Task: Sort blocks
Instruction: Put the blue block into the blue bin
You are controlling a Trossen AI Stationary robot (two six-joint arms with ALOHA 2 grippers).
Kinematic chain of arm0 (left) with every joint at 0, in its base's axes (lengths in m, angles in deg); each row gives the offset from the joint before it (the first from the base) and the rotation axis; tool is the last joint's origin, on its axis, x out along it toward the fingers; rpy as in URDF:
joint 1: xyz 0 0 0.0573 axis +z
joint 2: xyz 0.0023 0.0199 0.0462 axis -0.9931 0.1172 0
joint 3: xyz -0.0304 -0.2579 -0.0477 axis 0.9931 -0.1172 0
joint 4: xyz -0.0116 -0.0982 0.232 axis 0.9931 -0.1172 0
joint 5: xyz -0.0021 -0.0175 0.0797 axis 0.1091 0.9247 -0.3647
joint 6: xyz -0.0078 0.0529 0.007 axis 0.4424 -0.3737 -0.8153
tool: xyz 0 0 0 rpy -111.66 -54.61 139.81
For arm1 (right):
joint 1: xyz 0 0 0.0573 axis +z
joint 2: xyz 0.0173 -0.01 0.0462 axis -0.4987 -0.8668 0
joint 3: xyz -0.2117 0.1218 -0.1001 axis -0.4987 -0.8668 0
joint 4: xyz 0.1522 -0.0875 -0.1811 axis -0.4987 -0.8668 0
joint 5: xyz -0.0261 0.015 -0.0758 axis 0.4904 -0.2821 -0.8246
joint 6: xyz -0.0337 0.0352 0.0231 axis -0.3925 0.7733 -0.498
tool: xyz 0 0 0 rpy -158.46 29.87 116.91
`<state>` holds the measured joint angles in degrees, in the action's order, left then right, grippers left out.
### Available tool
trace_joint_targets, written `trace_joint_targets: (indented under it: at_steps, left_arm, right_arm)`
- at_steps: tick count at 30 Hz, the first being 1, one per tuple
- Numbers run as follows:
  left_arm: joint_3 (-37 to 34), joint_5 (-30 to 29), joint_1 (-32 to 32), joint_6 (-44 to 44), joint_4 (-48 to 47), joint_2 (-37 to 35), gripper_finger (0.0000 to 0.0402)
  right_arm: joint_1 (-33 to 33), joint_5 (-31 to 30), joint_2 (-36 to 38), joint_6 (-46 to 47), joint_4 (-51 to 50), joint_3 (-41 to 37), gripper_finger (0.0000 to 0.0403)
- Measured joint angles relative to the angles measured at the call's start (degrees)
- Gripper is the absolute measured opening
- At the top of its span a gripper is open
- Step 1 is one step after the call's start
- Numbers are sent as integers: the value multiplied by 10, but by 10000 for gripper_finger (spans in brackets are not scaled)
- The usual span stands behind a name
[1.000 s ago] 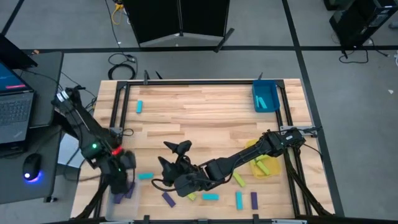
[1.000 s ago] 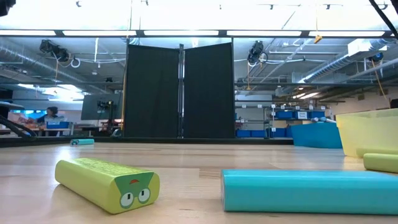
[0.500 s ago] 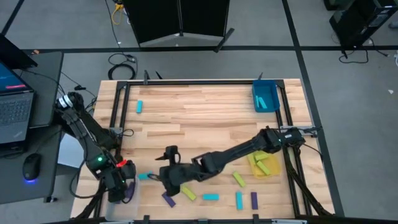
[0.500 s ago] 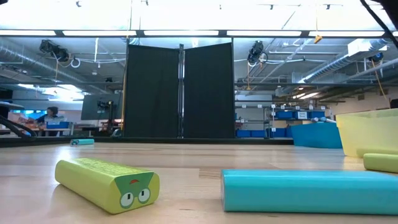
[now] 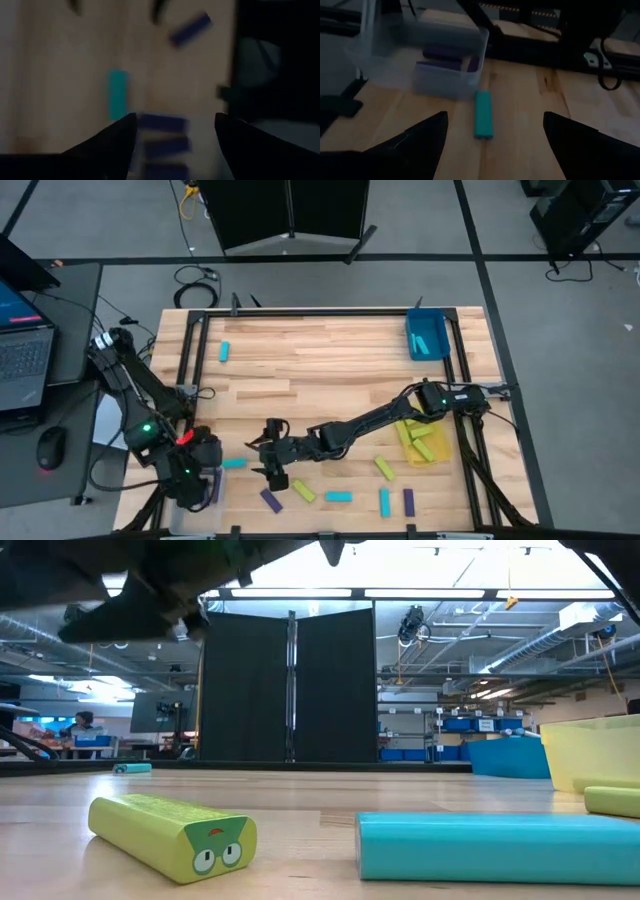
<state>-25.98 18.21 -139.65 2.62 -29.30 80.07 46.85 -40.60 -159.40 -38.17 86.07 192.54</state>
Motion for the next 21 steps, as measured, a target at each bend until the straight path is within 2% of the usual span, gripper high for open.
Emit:
trace_joint_targets:
  at_steps: [4,9,14,21]
  left_arm:
    - [-14,-76,10,14,-46,1,260]
    - [-60,-90,48,15,-23,2,253]
    - [-113,-66,85,-32,38,2,264]
    - [-150,-7,147,-125,105,30,295]
  right_arm:
    - [-3,-15,5,-4,-2,-7,338]
    - [4,-91,48,-61,-40,-9,336]
    - [26,-198,162,-94,-137,-29,331]
    - [69,-349,390,-114,-135,-184,332]
